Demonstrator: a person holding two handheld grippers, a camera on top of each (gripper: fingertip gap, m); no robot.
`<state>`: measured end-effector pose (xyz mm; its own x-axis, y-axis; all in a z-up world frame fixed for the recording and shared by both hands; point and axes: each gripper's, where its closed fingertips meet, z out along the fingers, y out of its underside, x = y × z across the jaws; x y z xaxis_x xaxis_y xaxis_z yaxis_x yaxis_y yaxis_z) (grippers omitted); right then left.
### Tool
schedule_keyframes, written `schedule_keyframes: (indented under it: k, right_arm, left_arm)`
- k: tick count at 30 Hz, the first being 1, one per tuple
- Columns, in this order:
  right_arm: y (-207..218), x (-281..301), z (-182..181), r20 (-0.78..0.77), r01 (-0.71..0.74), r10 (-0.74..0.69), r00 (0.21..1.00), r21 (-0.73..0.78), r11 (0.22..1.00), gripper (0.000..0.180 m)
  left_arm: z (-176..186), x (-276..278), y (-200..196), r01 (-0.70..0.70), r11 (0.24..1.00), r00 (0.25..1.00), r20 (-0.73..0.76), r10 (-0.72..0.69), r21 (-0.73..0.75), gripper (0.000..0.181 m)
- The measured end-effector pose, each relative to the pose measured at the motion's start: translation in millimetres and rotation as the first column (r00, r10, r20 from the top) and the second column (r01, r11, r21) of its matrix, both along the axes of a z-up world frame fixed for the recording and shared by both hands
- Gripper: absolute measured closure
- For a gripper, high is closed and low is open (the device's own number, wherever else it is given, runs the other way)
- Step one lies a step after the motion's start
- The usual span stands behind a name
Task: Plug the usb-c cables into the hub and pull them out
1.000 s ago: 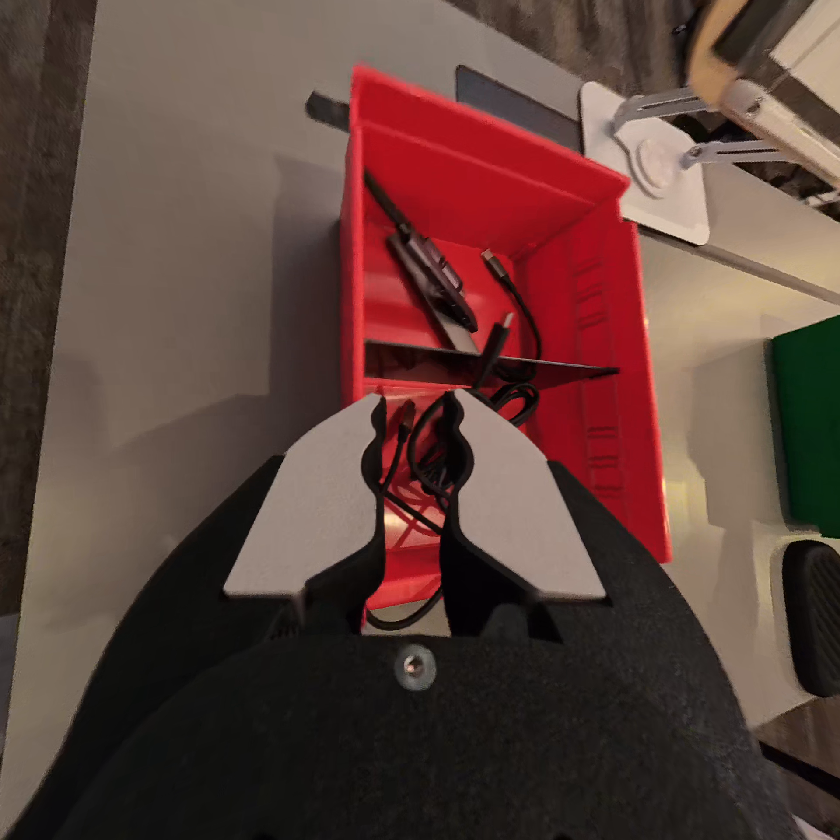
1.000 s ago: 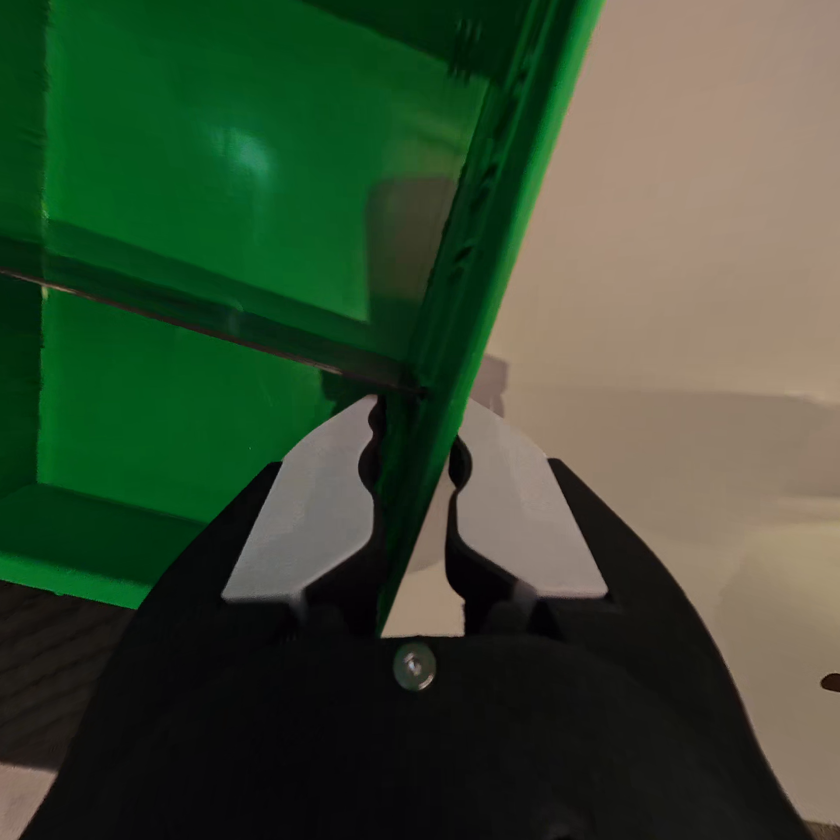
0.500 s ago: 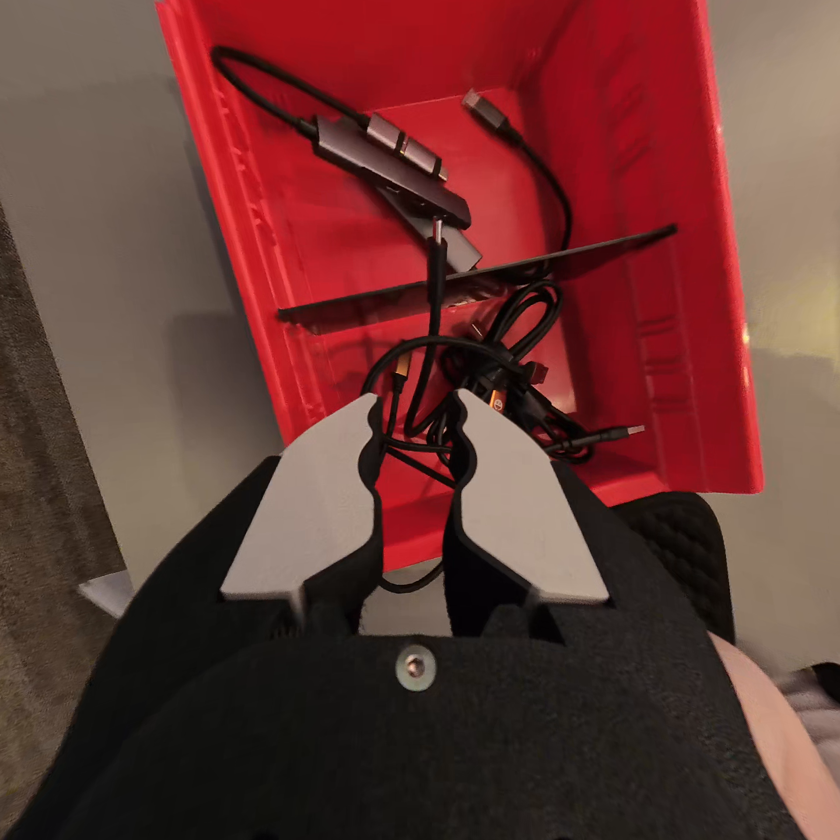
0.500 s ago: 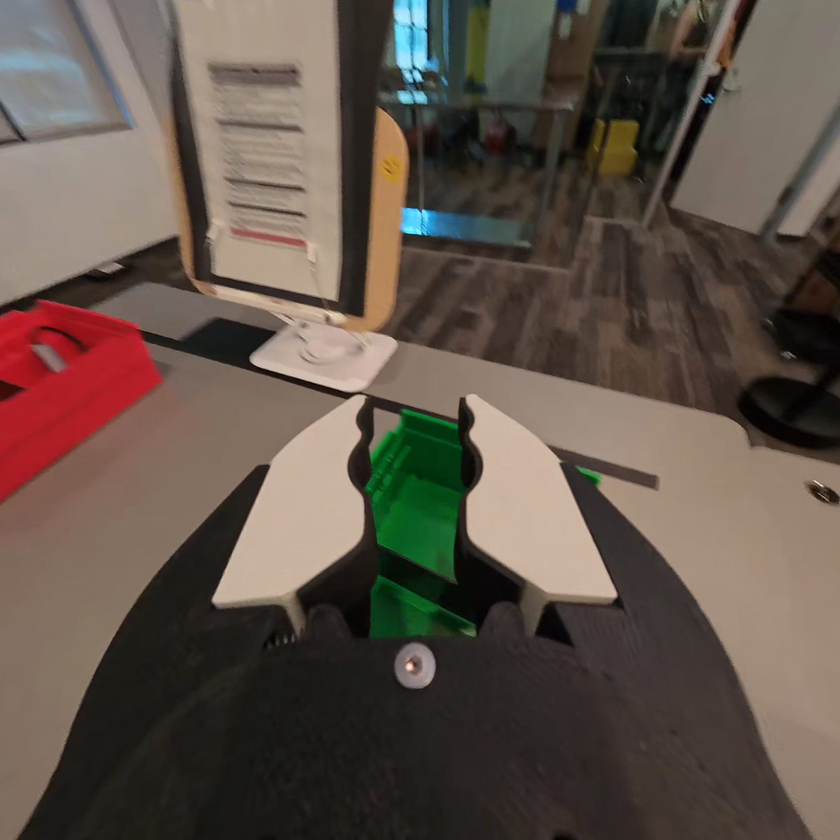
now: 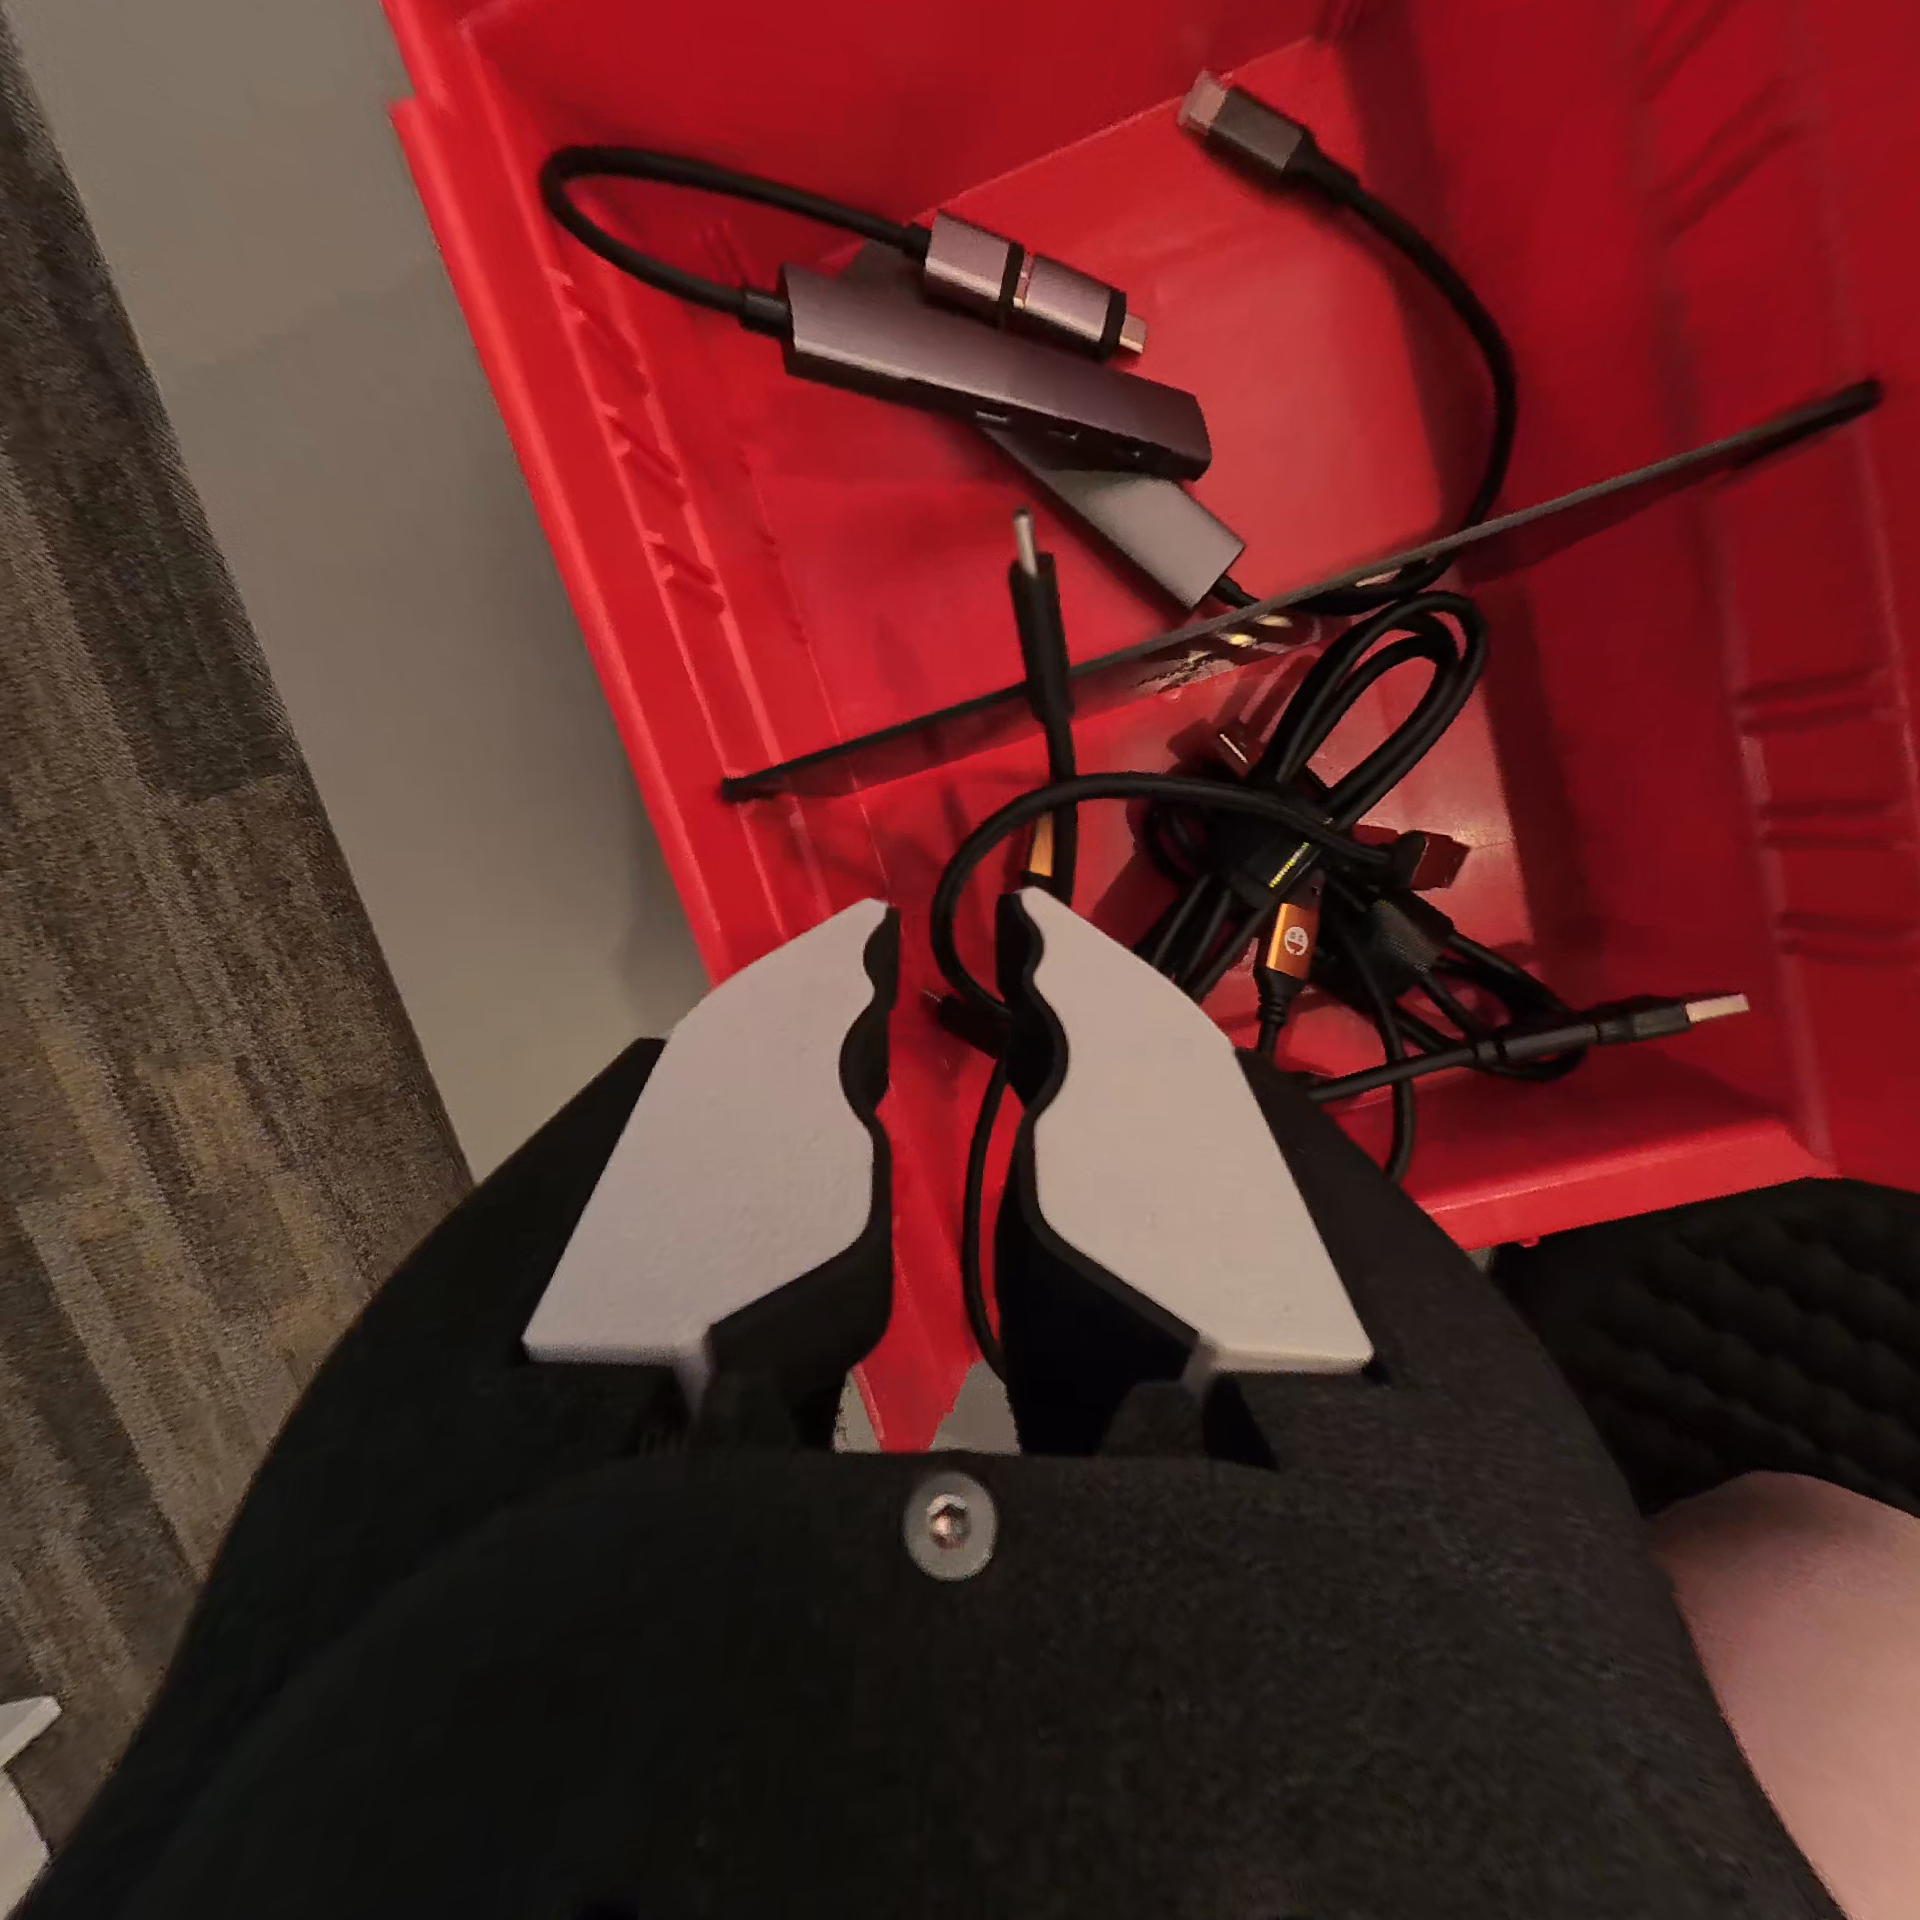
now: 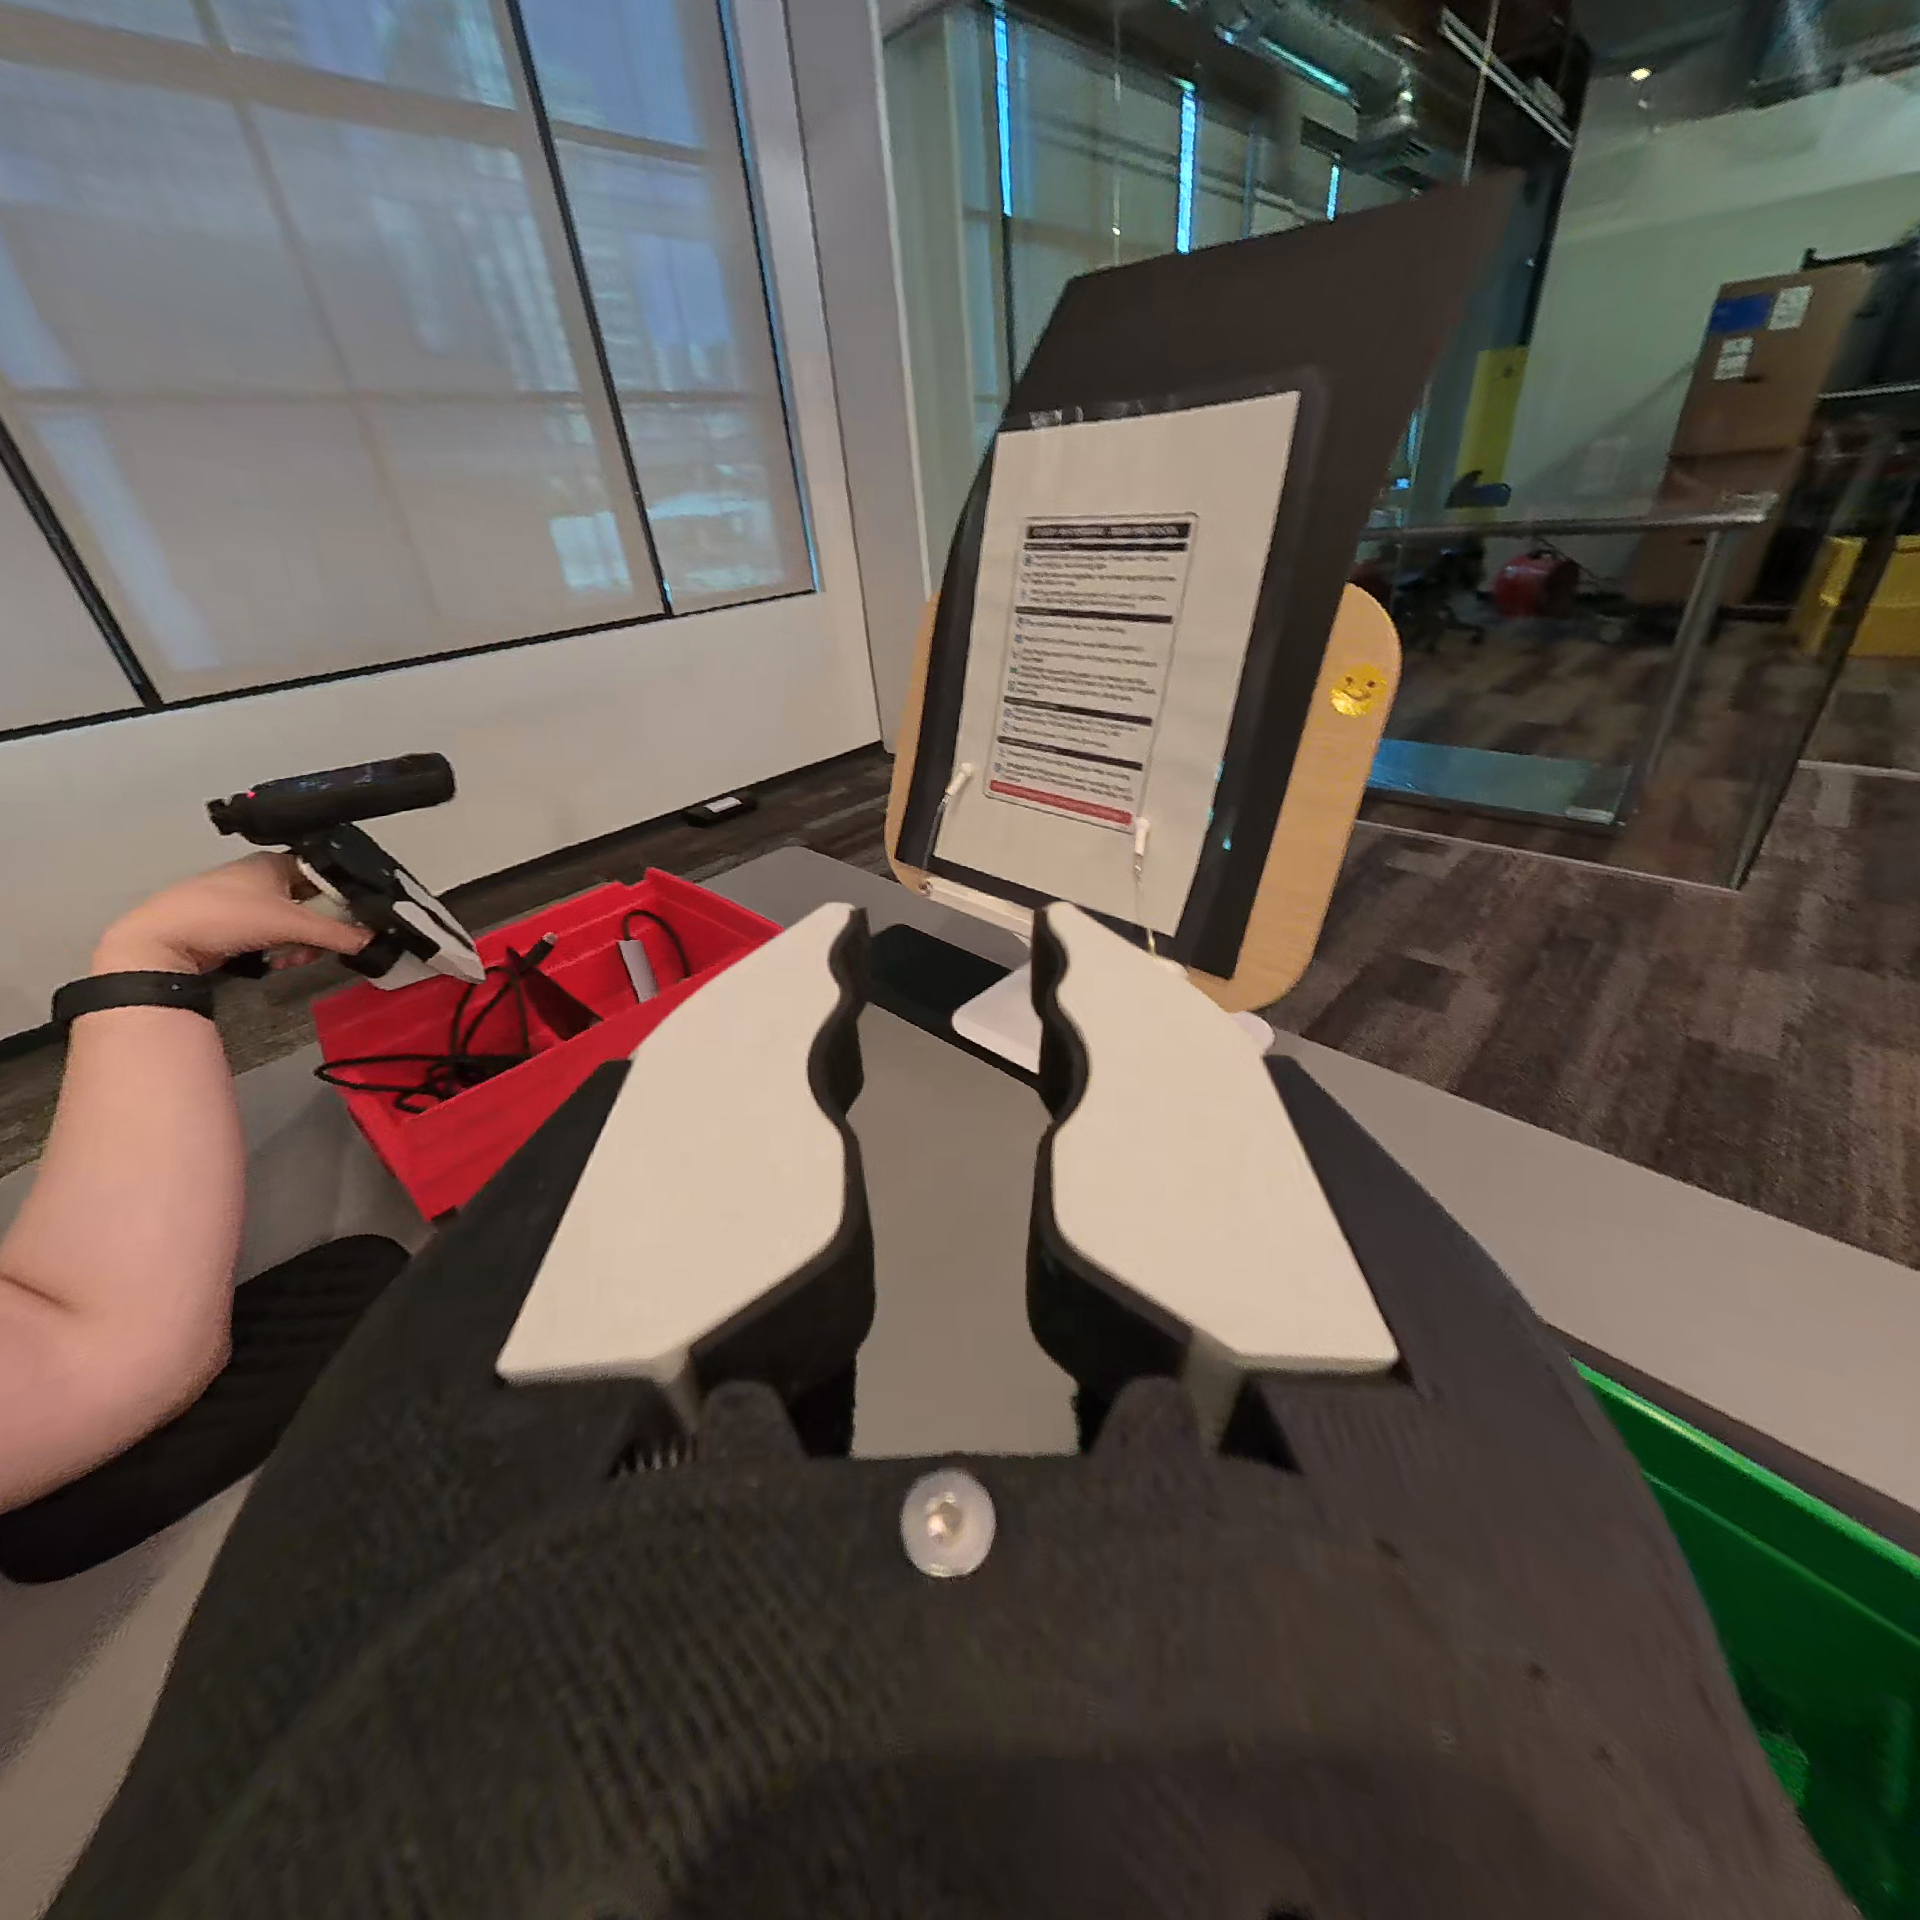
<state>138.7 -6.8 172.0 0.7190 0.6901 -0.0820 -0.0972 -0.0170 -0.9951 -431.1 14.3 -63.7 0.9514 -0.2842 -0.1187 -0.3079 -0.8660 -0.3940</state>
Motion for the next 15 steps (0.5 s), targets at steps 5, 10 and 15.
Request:
schedule_keyframes:
  k: [5,10,15]
  right_arm:
    - [3,-11,-7,-0.022,-0.071,0.071,0.997,0.001,0.997,0.150]
    - [18,-11,-33,0.020,-0.068,0.070,0.997,-0.085,0.994,0.150]
    - [18,-11,-33,0.030,-0.070,0.073,0.997,-0.080,0.994,0.151]
  left_arm:
    - [-2,2,7,0.051,0.999,0.998,-0.036,-0.051,0.012,0.165]
    - [-13,3,4,0.063,0.996,0.995,-0.071,-0.067,-0.058,0.175]
    - [2,3,-1,0.049,0.998,0.993,-0.102,-0.052,-0.031,0.177]
